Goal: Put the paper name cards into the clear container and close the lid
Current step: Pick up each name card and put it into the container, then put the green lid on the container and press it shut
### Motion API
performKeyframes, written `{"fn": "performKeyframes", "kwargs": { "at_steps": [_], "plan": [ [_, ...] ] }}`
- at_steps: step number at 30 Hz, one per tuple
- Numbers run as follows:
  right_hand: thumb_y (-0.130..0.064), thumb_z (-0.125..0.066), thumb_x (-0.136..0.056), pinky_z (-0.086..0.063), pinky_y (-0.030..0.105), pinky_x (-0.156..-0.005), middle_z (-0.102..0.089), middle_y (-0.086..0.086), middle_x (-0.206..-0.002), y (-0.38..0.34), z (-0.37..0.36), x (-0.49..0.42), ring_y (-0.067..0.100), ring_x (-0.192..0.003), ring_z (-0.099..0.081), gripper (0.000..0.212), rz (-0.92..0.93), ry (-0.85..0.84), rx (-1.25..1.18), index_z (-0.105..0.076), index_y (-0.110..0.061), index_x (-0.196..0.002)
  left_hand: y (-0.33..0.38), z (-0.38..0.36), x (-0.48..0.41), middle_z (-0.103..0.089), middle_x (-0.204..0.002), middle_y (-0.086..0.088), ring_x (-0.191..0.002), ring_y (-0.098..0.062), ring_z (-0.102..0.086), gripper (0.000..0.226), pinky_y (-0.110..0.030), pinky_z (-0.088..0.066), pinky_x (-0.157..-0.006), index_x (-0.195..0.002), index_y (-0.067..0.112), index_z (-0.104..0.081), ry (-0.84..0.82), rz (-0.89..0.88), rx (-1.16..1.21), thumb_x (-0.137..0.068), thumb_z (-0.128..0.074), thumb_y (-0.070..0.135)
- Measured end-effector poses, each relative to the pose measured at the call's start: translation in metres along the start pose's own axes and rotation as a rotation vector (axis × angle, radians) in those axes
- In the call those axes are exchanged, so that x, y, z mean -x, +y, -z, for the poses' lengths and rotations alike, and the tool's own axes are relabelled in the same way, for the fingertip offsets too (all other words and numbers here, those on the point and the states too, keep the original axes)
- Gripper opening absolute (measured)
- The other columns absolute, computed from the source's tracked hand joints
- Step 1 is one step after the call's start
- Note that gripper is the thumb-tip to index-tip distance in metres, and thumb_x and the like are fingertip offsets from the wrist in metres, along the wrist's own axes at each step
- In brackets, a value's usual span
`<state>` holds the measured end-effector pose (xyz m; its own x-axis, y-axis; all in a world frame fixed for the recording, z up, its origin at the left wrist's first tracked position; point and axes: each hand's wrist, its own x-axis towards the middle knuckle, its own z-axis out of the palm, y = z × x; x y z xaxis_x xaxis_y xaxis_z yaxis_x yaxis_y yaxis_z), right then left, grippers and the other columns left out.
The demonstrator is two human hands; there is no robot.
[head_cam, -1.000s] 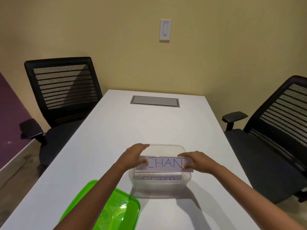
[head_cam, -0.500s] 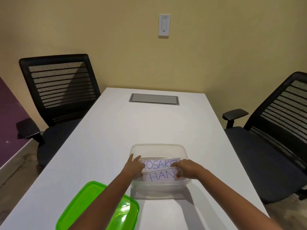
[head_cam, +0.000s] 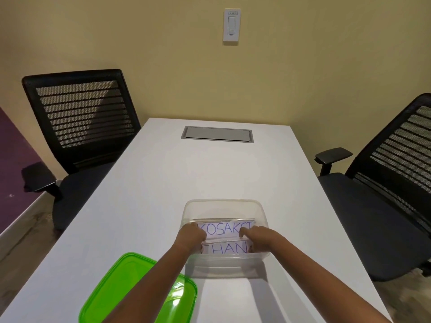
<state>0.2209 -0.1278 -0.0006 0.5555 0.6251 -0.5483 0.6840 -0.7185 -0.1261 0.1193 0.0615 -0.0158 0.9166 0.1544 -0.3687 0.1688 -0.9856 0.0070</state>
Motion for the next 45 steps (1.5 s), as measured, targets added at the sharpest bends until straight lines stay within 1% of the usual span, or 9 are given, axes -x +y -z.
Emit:
{"fn": "performKeyframes", "kwargs": {
  "at_steps": [11, 18, 24, 27, 30, 35, 41, 43, 45],
  "plan": [
    [-0.013, -0.056, -0.088, -0.04, 0.035, -0.101, -0.047, 0.017, -0.139, -0.005, -0.001, 0.005, 0.03, -0.126, -0.048, 0.052, 0.006, -0.007, 0.009, -0.039, -0.013, -0.137, 0.003, -0.001, 0.005, -0.055, -0.138, -0.01, -0.142, -0.024, -0.03, 0.038, -0.035, -0.026, -0.115, -0.126, 0.02, -0.059, 0.05, 0.013, 0.078, -0.089, -0.057, 0.029],
    [-0.009, -0.054, -0.089, -0.039, 0.031, -0.102, -0.051, 0.009, -0.138, -0.008, 0.005, 0.029, 0.023, -0.126, -0.048, 0.041, 0.008, 0.267, -0.152, -0.051, -0.014, -0.13, 0.001, 0.006, 0.035, -0.054, -0.137, 0.0, -0.146, -0.014, -0.023, 0.037, -0.026, -0.022, -0.116, -0.133, 0.02, -0.052, 0.449, -0.024, 0.24, -0.096, -0.043, 0.018],
    [-0.006, -0.046, -0.09, -0.045, 0.028, -0.082, -0.066, 0.012, -0.109, -0.038, 0.003, 0.054, 0.025, -0.1, -0.061, 0.027, 0.068, 0.619, -0.326, -0.066, -0.008, -0.107, 0.003, 0.006, 0.08, -0.077, -0.09, -0.012, -0.091, -0.03, -0.074, 0.046, -0.039, -0.061, -0.07, -0.092, 0.005, -0.076, 0.826, -0.016, 0.193, -0.048, -0.085, -0.007],
    [-0.001, -0.046, -0.088, -0.041, 0.023, -0.079, -0.067, 0.013, -0.104, -0.063, -0.005, 0.063, 0.025, -0.099, -0.061, 0.026, 0.122, 0.691, -0.396, -0.069, -0.005, -0.101, 0.001, -0.009, 0.091, -0.072, -0.108, -0.02, -0.108, -0.038, -0.067, 0.047, -0.047, -0.056, -0.086, -0.108, 0.001, -0.07, 0.789, 0.061, 0.271, -0.063, -0.074, -0.01],
    [0.001, -0.048, -0.085, -0.039, 0.022, -0.078, -0.067, 0.014, -0.1, -0.09, -0.02, 0.069, 0.026, -0.097, -0.06, 0.025, 0.183, 0.696, -0.436, -0.069, -0.003, -0.097, -0.005, -0.028, 0.102, -0.049, -0.141, -0.018, -0.139, -0.032, -0.038, 0.049, -0.041, -0.031, -0.115, -0.136, 0.005, -0.049, 0.64, 0.18, 0.351, -0.087, -0.049, -0.002],
    [-0.005, -0.047, -0.086, -0.043, 0.029, -0.084, -0.066, 0.011, -0.106, -0.131, -0.055, 0.067, 0.025, -0.099, -0.061, 0.028, 0.175, 0.553, -0.491, -0.067, -0.009, -0.105, -0.012, -0.061, 0.122, -0.033, -0.152, -0.018, -0.144, -0.034, -0.028, 0.05, -0.043, -0.026, -0.117, -0.143, 0.005, -0.037, 0.539, 0.288, 0.369, -0.094, -0.046, 0.011],
    [-0.012, -0.05, -0.091, -0.037, 0.027, -0.102, -0.046, 0.016, -0.138, -0.159, -0.096, 0.05, 0.025, -0.128, -0.046, 0.047, -0.058, 0.252, -0.678, -0.042, -0.004, -0.136, -0.024, -0.088, 0.143, -0.009, -0.161, -0.008, -0.15, -0.025, -0.008, 0.061, -0.045, -0.014, -0.12, -0.151, 0.015, -0.01, 0.061, 0.463, 0.421, -0.099, -0.034, 0.035],
    [-0.011, -0.052, -0.089, -0.038, 0.025, -0.086, -0.05, 0.019, -0.129, -0.163, -0.103, 0.044, 0.028, -0.124, -0.048, 0.036, -0.181, 0.191, -0.757, -0.048, -0.001, -0.123, -0.026, -0.093, 0.148, -0.009, -0.161, -0.009, -0.149, -0.027, -0.008, 0.063, -0.049, -0.015, -0.119, -0.151, 0.015, -0.01, 0.006, 0.485, 0.482, -0.098, -0.036, 0.037],
    [-0.008, -0.052, -0.086, -0.026, 0.022, -0.066, -0.051, 0.017, -0.104, -0.165, -0.108, 0.039, 0.026, -0.103, -0.052, 0.011, -0.253, 0.181, -0.839, -0.047, -0.014, -0.078, -0.026, -0.098, 0.15, -0.008, -0.161, -0.009, -0.149, -0.028, -0.009, 0.064, -0.052, -0.017, -0.118, -0.151, 0.015, -0.01, -0.039, 0.489, 0.519, -0.098, -0.038, 0.038]
  ]
}}
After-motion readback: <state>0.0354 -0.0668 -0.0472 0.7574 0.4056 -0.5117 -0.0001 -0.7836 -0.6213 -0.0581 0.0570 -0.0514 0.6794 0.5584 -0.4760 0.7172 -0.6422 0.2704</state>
